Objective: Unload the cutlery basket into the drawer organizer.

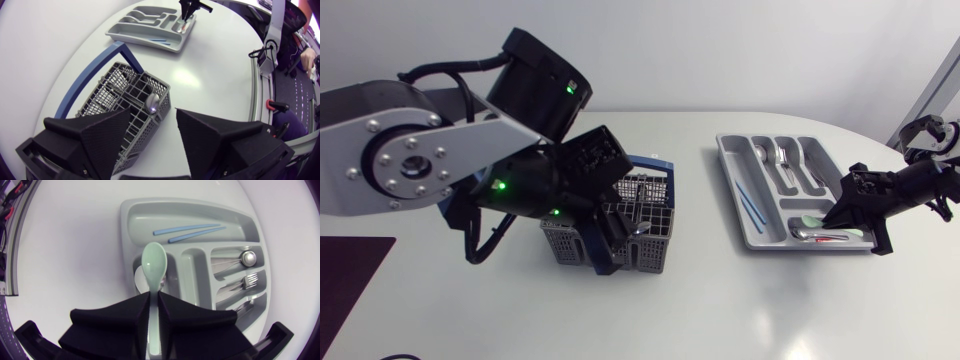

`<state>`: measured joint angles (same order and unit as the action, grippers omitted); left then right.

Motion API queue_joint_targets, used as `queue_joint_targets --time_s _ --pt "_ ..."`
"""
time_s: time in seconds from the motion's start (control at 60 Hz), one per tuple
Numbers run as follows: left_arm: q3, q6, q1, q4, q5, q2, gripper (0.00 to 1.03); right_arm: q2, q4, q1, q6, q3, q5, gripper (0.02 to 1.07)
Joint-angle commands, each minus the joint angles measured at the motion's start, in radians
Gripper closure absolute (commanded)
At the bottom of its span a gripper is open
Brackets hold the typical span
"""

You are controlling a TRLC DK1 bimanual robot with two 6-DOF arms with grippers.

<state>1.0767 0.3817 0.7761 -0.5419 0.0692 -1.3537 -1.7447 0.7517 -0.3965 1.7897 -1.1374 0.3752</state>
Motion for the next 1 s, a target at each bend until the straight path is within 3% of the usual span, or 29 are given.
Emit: queue_joint_targets --time_s 0.0,0.367,0.567,0.65,0.8,0.983 --pt "-0.047 0.059 0.018 -0.006 -0.011 0.019 0.33 -0.024 -0.035 -0.002 0.093 0.008 -0.044 1.02" --pt "-0.141 0.143 0.069 0.062 -0.062 0.047 0.33 -0.042 -0.242 0.048 0.151 0.113 -0.187 1.00" --pt "-0.231 0.144 0.117 0.178 -0.134 0.065 0.33 -0.022 -0.316 0.051 0.112 0.142 -0.183 0.44" --pt "-0.278 0.132 0.147 0.250 -0.174 0.068 0.31 0.001 -0.322 0.054 0.079 0.154 -0.183 0.04" --pt "-0.331 0.103 0.196 0.367 -0.244 0.071 0.30 0.079 -0.321 0.058 0.017 0.200 -0.151 0.06" --pt "-0.396 0.086 0.255 0.551 -0.393 0.077 0.30 0.228 -0.311 0.058 -0.050 0.294 -0.065 0.06"
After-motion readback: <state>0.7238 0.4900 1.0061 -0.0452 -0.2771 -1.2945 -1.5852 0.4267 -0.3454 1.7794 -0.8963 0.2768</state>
